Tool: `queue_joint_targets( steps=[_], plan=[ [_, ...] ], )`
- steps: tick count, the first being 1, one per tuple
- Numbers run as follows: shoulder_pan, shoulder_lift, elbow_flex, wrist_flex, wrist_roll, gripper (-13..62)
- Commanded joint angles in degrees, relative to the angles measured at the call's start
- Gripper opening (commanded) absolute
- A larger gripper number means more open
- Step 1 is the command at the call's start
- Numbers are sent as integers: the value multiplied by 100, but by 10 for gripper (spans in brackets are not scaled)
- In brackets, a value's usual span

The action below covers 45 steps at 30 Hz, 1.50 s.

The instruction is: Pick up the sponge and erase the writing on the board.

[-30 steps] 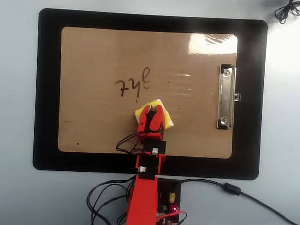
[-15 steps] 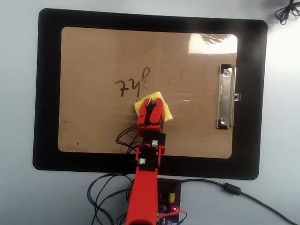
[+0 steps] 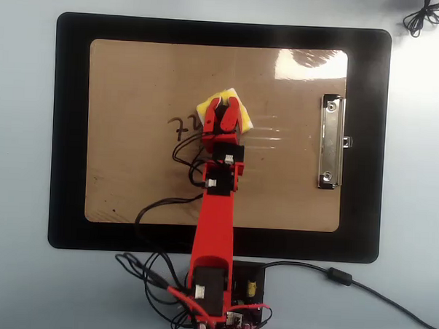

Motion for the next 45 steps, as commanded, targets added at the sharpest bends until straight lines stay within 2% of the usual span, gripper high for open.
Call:
queue_joint_targets(
  steps=[1,3,5,8,12,15,17,21,23,25,29,31,32,34,37,39,41,45],
  plan=[
    [-185,1521,1292,193,-369,-78],
    [-483,2733,2303,457,-686,-78],
    [-729,3182,2531,686,-923,-78],
    [-853,2514,1969,650,-1002,-78],
    [-791,404,-202,633,-967,-78],
    [-756,88,-686,738,-958,-78],
    [-756,501,0,721,-958,-78],
    [-747,2522,2118,703,-949,-78],
    [-747,2865,2496,624,-932,-78],
    [-738,2320,1986,457,-861,-78],
    [-396,-114,-431,79,-527,-78],
    [-264,-853,-1283,88,-422,-78],
    [-237,-949,-1477,123,-387,-78],
    [-220,-589,-809,105,-369,-78],
    [-202,1072,896,105,-352,-78],
    [-193,1775,1617,79,-352,-78],
    [-211,1450,1371,26,-369,-78],
    [-88,-466,-536,-255,-316,-78]
  ],
)
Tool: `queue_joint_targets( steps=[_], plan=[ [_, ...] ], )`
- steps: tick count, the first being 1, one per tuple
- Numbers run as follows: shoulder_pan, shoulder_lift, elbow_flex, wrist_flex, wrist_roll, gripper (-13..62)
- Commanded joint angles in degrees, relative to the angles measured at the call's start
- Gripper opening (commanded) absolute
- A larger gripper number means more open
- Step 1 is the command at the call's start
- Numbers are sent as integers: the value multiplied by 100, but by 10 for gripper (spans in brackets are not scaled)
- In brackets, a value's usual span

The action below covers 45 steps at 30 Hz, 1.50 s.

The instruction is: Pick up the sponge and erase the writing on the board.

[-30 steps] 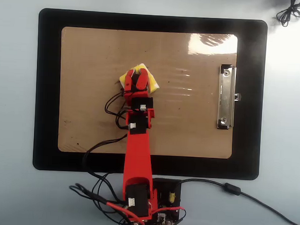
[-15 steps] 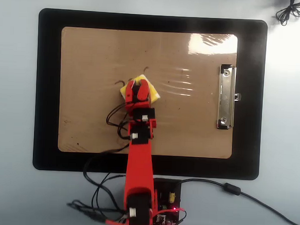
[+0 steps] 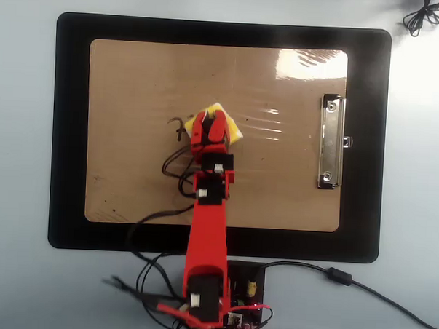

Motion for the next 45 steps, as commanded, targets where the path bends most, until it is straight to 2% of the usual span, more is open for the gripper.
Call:
queue_joint_targets(
  steps=[1,2,4,9,11,14,18,20,22,26,28,30,33,36,38,42,45],
  plan=[
    [26,-677,-519,-334,35,-78],
    [0,-888,-800,-281,35,-78],
    [-9,-545,-308,-220,9,-78],
    [-439,2549,2672,-70,-97,-78],
    [-659,3217,3155,132,-220,-78],
    [-905,2918,2927,167,-378,-78],
    [-853,932,1011,149,-334,-78],
    [-879,624,360,229,-334,-78],
    [-905,905,817,404,-369,-78],
    [-923,2813,2716,439,-360,-78],
    [-984,3085,2979,422,-352,-78],
    [-1134,2496,2276,396,-352,-78],
    [-1187,782,686,387,-352,-78],
    [-1187,-88,-422,404,-352,-78],
    [-1187,44,-70,439,-352,-78],
    [-1187,2030,1995,396,-343,-78],
    [-1239,2232,2303,343,-360,-78]
  ],
)
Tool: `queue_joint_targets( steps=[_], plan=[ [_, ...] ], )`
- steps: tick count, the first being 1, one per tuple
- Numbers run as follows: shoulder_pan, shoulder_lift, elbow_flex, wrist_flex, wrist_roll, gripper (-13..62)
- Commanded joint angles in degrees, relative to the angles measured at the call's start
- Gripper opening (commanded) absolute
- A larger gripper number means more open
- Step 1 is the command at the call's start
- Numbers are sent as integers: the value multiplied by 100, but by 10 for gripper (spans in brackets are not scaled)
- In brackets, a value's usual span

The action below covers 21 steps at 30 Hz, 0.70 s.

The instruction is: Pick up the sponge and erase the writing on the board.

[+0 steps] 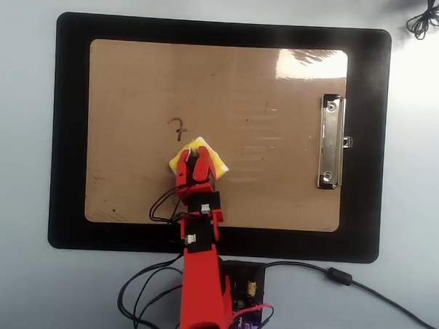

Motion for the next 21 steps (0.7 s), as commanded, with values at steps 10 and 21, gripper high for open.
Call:
queue_joint_targets(
  steps=[10,21],
  plan=[
    [-448,-2435,-2628,-132,-185,-78],
    [-773,-2118,-2399,-141,-246,-78]
  ],
)
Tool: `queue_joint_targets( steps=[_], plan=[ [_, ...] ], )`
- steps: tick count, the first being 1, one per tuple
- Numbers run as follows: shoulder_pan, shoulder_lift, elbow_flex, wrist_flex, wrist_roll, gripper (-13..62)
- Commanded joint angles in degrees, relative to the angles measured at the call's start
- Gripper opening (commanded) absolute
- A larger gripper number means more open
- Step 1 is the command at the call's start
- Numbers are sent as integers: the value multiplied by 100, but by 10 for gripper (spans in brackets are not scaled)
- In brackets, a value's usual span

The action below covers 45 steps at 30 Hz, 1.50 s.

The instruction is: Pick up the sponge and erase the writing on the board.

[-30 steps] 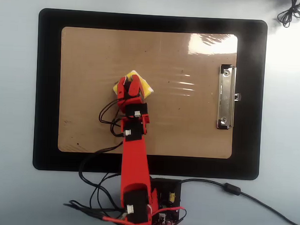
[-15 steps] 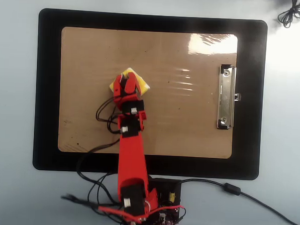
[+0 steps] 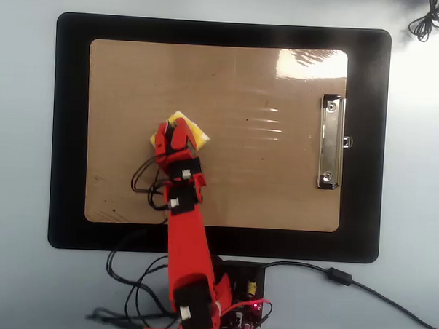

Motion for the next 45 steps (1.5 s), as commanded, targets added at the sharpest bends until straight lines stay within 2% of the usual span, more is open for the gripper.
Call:
queue_joint_targets(
  steps=[1,4,7,9,11,15,17,19,22,24,28,32,45],
  plan=[
    [-79,-519,-387,-79,-185,-78],
    [-105,-167,-53,35,-185,-78],
    [-105,1433,1450,97,-185,-78],
    [-114,2021,2048,114,-185,-78],
    [-141,1828,1934,35,-185,-78],
    [-149,-141,-79,-9,-176,-78],
    [-167,-650,-756,0,-176,-78],
    [-185,-563,-642,88,-185,-78],
    [-492,844,404,193,-360,-78],
    [-1222,1749,835,527,-703,-77],
    [-2566,2540,896,1002,-1538,-78],
    [-3472,2549,721,914,-2312,-77],
    [-3735,1608,826,255,-1995,-77]
  ],
)
